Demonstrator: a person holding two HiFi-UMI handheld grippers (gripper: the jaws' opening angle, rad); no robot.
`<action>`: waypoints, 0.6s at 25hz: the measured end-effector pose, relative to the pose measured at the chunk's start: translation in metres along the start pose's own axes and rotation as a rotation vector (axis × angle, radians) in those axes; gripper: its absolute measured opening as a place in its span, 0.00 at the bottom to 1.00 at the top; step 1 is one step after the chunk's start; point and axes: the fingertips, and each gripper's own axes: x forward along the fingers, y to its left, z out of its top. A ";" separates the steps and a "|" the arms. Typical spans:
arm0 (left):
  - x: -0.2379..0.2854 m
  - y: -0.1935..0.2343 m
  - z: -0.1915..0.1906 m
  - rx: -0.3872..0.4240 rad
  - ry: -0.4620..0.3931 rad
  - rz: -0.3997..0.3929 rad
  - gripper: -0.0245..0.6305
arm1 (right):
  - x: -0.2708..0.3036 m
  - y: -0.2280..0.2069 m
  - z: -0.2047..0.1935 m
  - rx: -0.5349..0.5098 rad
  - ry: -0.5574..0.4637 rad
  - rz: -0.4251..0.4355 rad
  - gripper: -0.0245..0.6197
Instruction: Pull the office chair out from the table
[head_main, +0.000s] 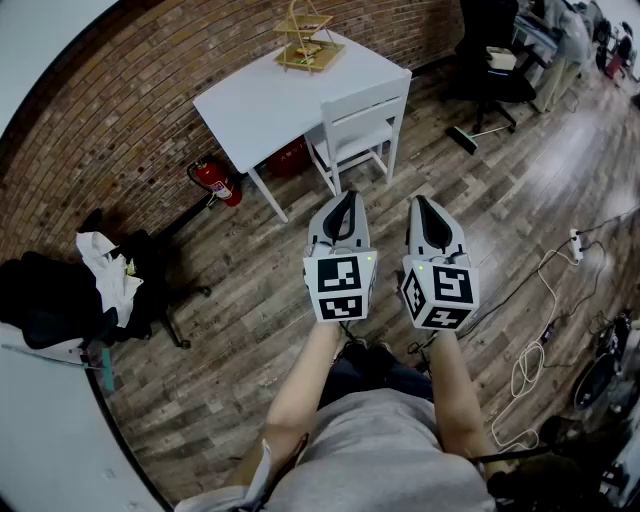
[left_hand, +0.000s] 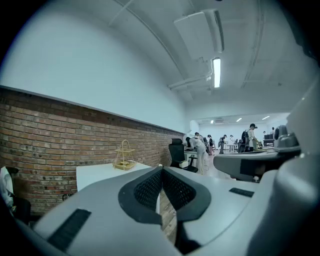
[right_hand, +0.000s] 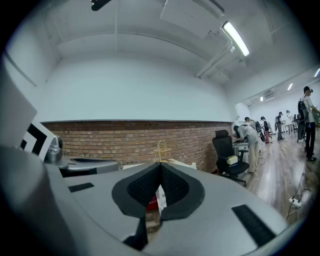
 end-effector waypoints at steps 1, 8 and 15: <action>0.001 0.000 0.001 0.000 0.000 0.000 0.06 | 0.001 0.000 0.000 0.001 0.000 0.000 0.06; 0.002 -0.004 0.000 0.004 0.005 -0.003 0.05 | 0.001 -0.005 -0.004 0.005 0.006 -0.006 0.06; 0.006 -0.004 -0.006 -0.009 0.016 0.000 0.05 | 0.003 -0.013 -0.007 0.032 0.001 -0.016 0.06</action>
